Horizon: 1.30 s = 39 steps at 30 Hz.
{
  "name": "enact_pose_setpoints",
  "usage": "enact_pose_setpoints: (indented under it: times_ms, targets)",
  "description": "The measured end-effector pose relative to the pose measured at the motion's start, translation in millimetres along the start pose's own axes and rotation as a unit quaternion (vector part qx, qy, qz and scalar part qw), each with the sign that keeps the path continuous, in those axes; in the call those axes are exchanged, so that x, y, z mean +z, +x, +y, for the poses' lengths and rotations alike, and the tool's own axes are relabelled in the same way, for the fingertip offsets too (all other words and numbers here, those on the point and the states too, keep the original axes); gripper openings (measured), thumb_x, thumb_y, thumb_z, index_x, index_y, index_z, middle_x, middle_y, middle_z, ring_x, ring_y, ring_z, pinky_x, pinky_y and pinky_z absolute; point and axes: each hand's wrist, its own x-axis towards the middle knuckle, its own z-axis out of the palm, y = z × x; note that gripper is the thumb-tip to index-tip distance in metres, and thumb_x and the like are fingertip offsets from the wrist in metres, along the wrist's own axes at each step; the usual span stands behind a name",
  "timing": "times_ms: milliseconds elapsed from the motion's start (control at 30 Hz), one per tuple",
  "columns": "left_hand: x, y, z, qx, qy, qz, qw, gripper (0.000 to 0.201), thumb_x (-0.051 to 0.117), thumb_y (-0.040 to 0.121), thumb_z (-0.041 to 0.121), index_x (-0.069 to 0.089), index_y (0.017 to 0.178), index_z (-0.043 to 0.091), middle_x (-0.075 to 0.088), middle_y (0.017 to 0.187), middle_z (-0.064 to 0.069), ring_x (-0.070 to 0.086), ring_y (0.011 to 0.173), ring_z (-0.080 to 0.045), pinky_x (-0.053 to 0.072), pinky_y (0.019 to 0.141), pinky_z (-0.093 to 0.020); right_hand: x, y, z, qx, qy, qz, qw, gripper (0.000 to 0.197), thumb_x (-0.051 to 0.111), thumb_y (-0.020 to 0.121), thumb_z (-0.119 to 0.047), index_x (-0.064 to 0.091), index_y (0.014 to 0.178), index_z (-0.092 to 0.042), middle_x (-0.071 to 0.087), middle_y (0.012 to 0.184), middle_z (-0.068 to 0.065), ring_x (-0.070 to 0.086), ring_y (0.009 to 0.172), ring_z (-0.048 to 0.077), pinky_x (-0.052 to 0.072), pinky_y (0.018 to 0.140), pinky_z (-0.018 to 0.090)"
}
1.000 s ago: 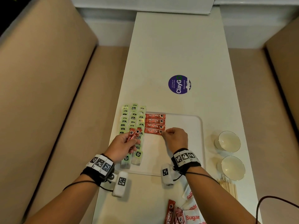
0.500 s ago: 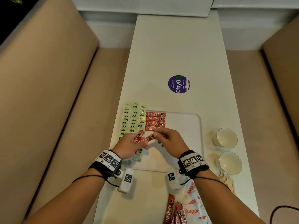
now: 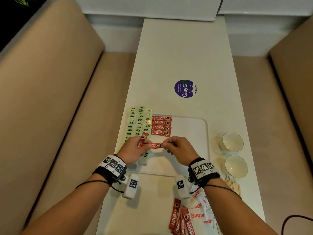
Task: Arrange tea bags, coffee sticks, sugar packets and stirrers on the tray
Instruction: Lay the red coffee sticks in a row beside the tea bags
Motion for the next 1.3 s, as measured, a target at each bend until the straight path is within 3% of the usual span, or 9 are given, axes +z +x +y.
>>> enact_pose_setpoints:
  times_ms: [133,300,367,433,567,733,967,1100,1300]
  targets:
    - [1,-1,-4,0.007,-0.003,-0.002,1.0,0.006,0.069,0.094,0.014,0.072,0.09,0.014,0.059,0.058,0.012,0.049,0.05,-0.003,0.04,0.052,-0.017,-1,-5,9,0.011,-0.021,0.003,1.0,0.01,0.065,0.098,-0.021,0.074,0.093,-0.019,0.073,0.084,0.007,0.062,0.07,0.005,0.054,0.07,0.021]
    - [0,1,-8,-0.024,-0.029,0.06,0.998,0.01,0.066,0.096,0.023,0.069,0.096,0.013,0.072,0.103,0.004,0.055,0.061,-0.006,0.046,0.055,-0.016,-7,3,20,0.049,-0.019,0.093,0.994,0.012,0.063,0.099,-0.017,0.074,0.092,-0.017,0.072,0.08,-0.001,0.062,0.068,0.008,0.051,0.07,0.023]
    - [-3,2,-12,-0.028,-0.014,0.059,0.998,0.014,0.065,0.096,0.028,0.07,0.097,0.016,0.072,0.109,0.005,0.056,0.06,-0.009,0.047,0.06,-0.021,-9,9,26,0.073,-0.03,0.118,0.99,0.011,0.065,0.097,-0.017,0.075,0.093,-0.016,0.073,0.082,-0.001,0.064,0.071,0.011,0.055,0.076,0.029]
    - [-4,1,-15,-0.039,-0.004,0.054,0.998,0.015,0.064,0.097,0.031,0.072,0.099,0.018,0.074,0.101,0.003,0.057,0.061,-0.01,0.047,0.065,-0.027,-8,14,30,0.093,-0.049,0.135,0.985,0.011,0.068,0.095,-0.019,0.078,0.095,-0.014,0.074,0.086,0.001,0.067,0.079,0.015,0.055,0.081,0.031]
    - [-3,3,-18,-0.072,-0.025,0.051,0.996,0.019,0.062,0.096,0.017,0.07,0.113,0.018,0.066,0.078,0.006,0.058,0.065,-0.01,0.045,0.063,-0.021,-2,20,32,0.116,-0.077,0.154,0.978,0.012,0.071,0.093,-0.022,0.079,0.094,-0.013,0.071,0.082,-0.001,0.064,0.077,0.013,0.045,0.064,0.017]
    - [-2,3,-17,-0.072,-0.051,0.027,0.996,0.022,0.053,0.099,0.0,0.067,0.109,0.015,0.066,0.094,-0.001,0.057,0.071,-0.012,0.044,0.057,-0.012,5,31,32,0.139,-0.085,0.168,0.972,0.013,0.074,0.091,-0.026,0.08,0.091,-0.016,0.072,0.077,-0.003,0.066,0.075,0.014,0.048,0.067,0.024]
    - [-4,0,-16,-0.082,-0.073,0.003,0.994,0.036,0.045,0.096,-0.013,0.065,0.106,0.015,0.062,0.087,-0.001,0.057,0.071,-0.012,0.042,0.056,-0.016,9,38,29,0.144,-0.103,0.175,0.969,0.016,0.07,0.092,-0.029,0.08,0.09,-0.017,0.073,0.083,-0.002,0.067,0.081,0.017,0.053,0.074,0.03]
    - [-4,0,-18,-0.085,-0.088,0.003,0.992,0.036,0.047,0.095,-0.015,0.065,0.107,0.014,0.063,0.089,-0.003,0.062,0.077,-0.016,0.049,0.065,-0.025,11,40,28,0.14,-0.118,0.176,0.967,0.018,0.07,0.091,-0.03,0.081,0.092,-0.016,0.076,0.089,0.001,0.069,0.084,0.019,0.058,0.08,0.035]
    - [-6,-1,-21,-0.082,-0.087,0.03,0.992,0.029,0.052,0.099,-0.004,0.065,0.12,0.011,0.07,0.088,-0.015,0.065,0.076,-0.019,0.059,0.08,-0.029,13,39,27,0.148,-0.117,0.184,0.965,0.017,0.069,0.091,-0.03,0.081,0.09,-0.018,0.076,0.087,-0.002,0.068,0.081,0.016,0.055,0.074,0.029]
